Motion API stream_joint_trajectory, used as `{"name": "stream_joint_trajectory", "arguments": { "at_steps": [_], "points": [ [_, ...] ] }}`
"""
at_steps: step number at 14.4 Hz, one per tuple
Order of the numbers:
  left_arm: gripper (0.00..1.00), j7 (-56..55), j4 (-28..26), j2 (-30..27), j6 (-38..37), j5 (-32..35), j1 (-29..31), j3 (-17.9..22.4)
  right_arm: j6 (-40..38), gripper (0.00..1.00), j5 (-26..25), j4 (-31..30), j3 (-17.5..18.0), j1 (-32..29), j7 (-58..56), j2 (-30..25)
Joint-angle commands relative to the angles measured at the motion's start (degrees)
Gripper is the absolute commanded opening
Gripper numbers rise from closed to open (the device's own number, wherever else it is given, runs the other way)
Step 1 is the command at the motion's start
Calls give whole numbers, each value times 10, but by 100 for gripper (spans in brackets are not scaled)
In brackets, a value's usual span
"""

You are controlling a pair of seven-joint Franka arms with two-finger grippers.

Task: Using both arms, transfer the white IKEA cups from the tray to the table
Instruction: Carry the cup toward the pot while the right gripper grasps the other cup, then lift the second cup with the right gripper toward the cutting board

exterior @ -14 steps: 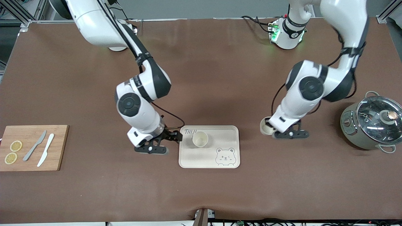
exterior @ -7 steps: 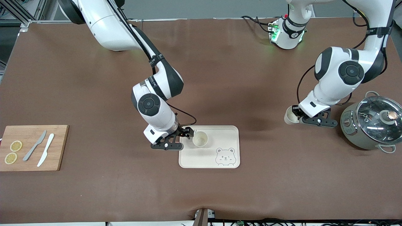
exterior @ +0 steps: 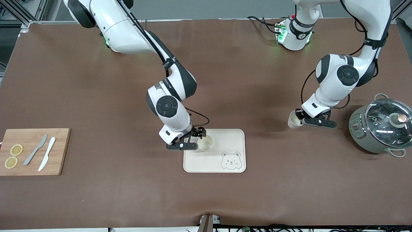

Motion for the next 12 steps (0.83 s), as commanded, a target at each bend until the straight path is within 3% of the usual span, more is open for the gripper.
{"name": "stream_joint_trajectory", "arguments": {
  "at_steps": [1, 12],
  "points": [
    [0, 25, -5, 10, 25, -7, 20, -8, 18, 100, 3, 21, -7, 6, 11, 24],
    [0, 69, 1, 84, 104, 3, 52, -7, 67, 100, 3, 25, -7, 11, 12, 58]
  ]
}}
